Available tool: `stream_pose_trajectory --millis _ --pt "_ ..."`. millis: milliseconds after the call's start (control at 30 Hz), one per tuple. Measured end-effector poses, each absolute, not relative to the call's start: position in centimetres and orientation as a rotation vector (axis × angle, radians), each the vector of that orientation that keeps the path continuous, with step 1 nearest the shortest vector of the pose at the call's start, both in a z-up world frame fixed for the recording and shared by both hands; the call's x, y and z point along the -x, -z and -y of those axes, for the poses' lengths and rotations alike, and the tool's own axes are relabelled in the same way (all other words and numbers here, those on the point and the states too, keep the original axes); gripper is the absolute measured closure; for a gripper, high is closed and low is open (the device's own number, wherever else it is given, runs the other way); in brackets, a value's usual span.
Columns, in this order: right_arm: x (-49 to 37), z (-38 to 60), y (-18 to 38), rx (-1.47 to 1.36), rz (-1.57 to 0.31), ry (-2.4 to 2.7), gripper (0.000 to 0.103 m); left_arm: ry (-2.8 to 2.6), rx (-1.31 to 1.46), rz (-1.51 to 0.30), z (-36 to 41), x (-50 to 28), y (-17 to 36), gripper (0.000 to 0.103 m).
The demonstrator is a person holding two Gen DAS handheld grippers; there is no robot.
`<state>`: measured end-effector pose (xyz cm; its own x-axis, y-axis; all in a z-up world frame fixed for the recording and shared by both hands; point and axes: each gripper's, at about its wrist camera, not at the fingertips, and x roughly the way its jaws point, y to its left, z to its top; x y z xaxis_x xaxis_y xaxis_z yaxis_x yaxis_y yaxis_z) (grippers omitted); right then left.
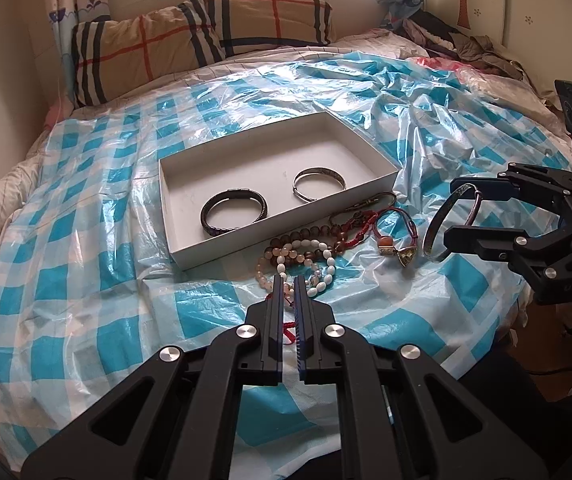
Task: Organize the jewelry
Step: 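Hold the red string bracelet while the right tool grasps the silver pendant bangle, then carry the red string bracelet toward the tray while the right tool lifts the silver bangle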
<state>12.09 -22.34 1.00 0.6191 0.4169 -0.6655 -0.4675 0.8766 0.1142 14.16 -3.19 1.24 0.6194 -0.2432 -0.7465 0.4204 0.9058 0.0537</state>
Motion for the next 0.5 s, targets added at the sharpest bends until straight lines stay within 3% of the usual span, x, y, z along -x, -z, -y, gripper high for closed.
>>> stream_pose_trajectory --millis 500 --pt "-13.0 22.8 -1.5 0.041 -0.71 -0.5 0.044 0.409 -0.143 -0.807 2.7 -15.5 -2.4 0.098"
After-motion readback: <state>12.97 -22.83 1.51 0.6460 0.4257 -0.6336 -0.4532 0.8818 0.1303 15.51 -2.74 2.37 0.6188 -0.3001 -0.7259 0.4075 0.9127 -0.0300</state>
